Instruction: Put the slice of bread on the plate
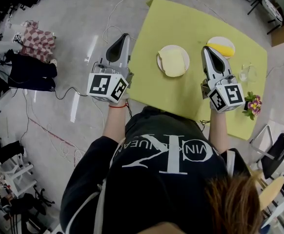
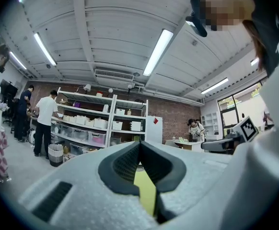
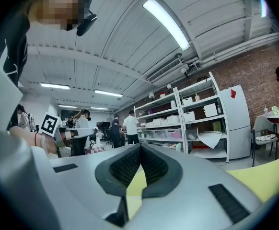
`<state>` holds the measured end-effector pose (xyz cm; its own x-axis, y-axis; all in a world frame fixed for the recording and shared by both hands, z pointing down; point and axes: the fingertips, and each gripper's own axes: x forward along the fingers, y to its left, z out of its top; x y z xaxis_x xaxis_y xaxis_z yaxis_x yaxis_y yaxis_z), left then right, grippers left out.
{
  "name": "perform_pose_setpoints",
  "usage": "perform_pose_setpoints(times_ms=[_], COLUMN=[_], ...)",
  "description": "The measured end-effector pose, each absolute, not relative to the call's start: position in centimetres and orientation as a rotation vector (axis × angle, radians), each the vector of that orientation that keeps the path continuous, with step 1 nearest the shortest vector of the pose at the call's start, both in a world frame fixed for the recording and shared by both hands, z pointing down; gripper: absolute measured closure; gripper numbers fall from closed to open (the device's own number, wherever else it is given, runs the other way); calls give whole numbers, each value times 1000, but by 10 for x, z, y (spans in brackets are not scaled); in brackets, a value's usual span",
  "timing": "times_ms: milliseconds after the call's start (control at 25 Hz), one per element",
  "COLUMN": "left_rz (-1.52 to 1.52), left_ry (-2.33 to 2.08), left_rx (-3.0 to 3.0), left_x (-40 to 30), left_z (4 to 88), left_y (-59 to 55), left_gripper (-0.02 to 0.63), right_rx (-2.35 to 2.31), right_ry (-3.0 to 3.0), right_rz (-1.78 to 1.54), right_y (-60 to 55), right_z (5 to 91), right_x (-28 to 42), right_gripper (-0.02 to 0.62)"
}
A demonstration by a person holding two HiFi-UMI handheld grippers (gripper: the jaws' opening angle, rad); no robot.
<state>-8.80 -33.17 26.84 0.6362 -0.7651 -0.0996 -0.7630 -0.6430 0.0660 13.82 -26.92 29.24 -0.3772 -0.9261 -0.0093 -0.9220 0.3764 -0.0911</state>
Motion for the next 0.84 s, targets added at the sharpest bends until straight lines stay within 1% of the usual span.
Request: perform_pose_setpoints(times_ms=[840], left_rz=[-197], left_ry=[-1328], left_rx=[2830], left_x=[-91], left_z=[262], left_y=[-343], left_gripper=[595], right_rx=[-1716], right_ry=[2549], right_rz=[-88], right_y=[-277], right_z=[286], right_x=[138], right_gripper=[594])
